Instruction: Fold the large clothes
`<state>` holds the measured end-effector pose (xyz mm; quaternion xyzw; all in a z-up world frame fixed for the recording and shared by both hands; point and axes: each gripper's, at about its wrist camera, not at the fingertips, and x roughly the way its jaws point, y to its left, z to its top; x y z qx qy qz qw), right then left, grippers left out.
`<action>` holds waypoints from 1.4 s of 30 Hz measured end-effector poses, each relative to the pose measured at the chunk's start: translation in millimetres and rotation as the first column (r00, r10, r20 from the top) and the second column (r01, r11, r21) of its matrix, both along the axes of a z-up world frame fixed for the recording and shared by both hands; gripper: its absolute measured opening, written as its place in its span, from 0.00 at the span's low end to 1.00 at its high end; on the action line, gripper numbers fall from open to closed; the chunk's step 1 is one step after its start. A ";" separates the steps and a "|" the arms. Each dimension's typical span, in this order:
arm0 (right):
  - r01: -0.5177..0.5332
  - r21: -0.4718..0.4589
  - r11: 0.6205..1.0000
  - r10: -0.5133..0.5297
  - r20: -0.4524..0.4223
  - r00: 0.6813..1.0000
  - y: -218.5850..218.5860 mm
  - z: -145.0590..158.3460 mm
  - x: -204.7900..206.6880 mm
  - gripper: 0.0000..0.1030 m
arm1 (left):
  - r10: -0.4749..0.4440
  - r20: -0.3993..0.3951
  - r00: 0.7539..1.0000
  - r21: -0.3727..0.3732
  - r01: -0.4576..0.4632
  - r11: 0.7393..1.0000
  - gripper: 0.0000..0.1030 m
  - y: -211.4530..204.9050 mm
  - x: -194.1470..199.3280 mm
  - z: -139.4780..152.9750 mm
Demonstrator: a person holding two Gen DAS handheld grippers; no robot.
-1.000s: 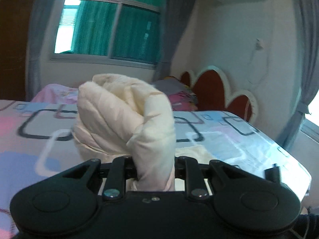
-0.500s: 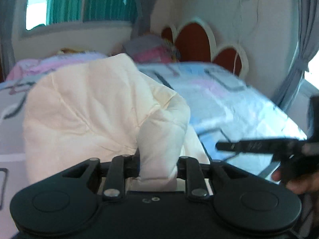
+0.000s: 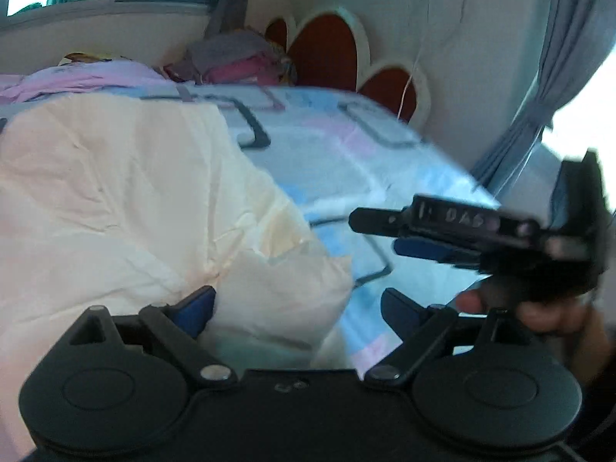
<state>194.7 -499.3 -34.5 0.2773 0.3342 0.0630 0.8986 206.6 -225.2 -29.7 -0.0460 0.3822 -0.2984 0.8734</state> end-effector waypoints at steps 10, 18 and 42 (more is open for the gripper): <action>-0.175 0.058 0.983 0.168 0.114 0.979 37.5 36.9 30.4 0.77 | 0.354 0.079 0.932 -0.164 -0.338 0.927 0.53 147.3 6.4 17.6; -0.426 -0.015 0.905 0.426 0.081 0.901 96.6 37.7 105.6 0.77 | 0.398 -0.008 0.917 -0.230 -0.389 0.892 0.41 194.4 59.3 -21.4; -0.193 0.143 0.971 0.207 -0.094 0.974 55.0 -8.3 102.4 1.00 | 0.183 0.031 0.983 -0.118 -0.178 0.977 0.35 142.5 90.1 -38.7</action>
